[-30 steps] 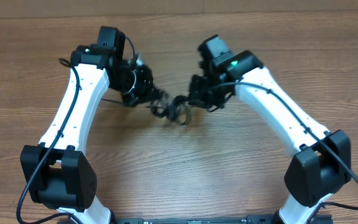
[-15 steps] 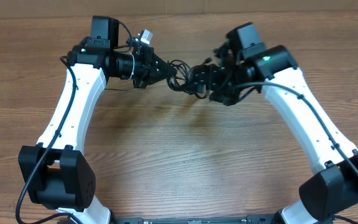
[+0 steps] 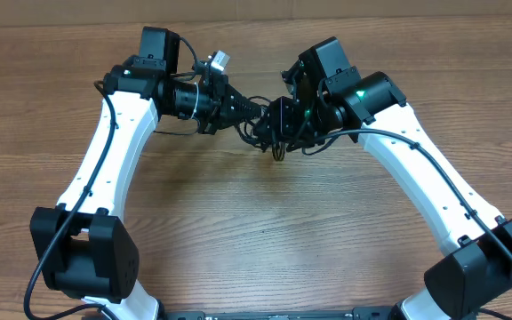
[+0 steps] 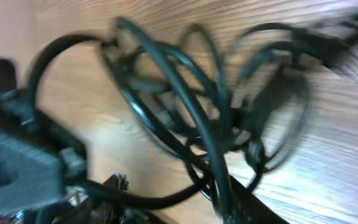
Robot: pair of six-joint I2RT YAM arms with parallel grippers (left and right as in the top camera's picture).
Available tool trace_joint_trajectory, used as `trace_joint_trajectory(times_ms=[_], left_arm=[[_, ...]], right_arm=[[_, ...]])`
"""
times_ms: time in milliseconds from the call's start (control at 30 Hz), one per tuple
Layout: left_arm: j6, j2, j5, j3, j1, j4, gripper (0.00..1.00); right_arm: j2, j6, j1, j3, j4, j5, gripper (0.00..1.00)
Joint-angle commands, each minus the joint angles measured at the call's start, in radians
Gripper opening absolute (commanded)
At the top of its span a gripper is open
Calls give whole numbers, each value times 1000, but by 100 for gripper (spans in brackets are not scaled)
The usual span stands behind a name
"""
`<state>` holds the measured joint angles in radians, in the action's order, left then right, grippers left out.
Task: Untangle cables
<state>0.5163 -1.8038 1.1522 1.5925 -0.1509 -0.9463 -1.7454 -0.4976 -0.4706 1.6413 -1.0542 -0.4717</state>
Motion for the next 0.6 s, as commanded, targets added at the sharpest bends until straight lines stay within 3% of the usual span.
trace_joint_trajectory(times_ms=[0, 333, 367, 433, 467, 500, 567], left_arm=[[-23, 19, 71, 15, -5, -8, 4], [-53, 19, 48, 15, -7, -37, 4], [-53, 19, -42, 15, -7, -51, 4], [-32, 18, -349, 14, -13, -106, 4], [6, 14, -568, 13, -29, -141, 4], [26, 8, -676, 12, -43, -150, 6], [30, -8, -784, 11, -73, -126, 11]], right_arm=[[11, -2, 32, 5, 3, 71, 42], [11, -2, 60, 5, 13, 71, 44], [11, -2, 60, 5, 4, 71, 59], [11, -2, 60, 5, -5, 71, 72], [11, -2, 60, 5, -6, 71, 92], [11, -3, 60, 5, -5, 71, 100], [11, -24, 62, 5, -2, 74, 100]])
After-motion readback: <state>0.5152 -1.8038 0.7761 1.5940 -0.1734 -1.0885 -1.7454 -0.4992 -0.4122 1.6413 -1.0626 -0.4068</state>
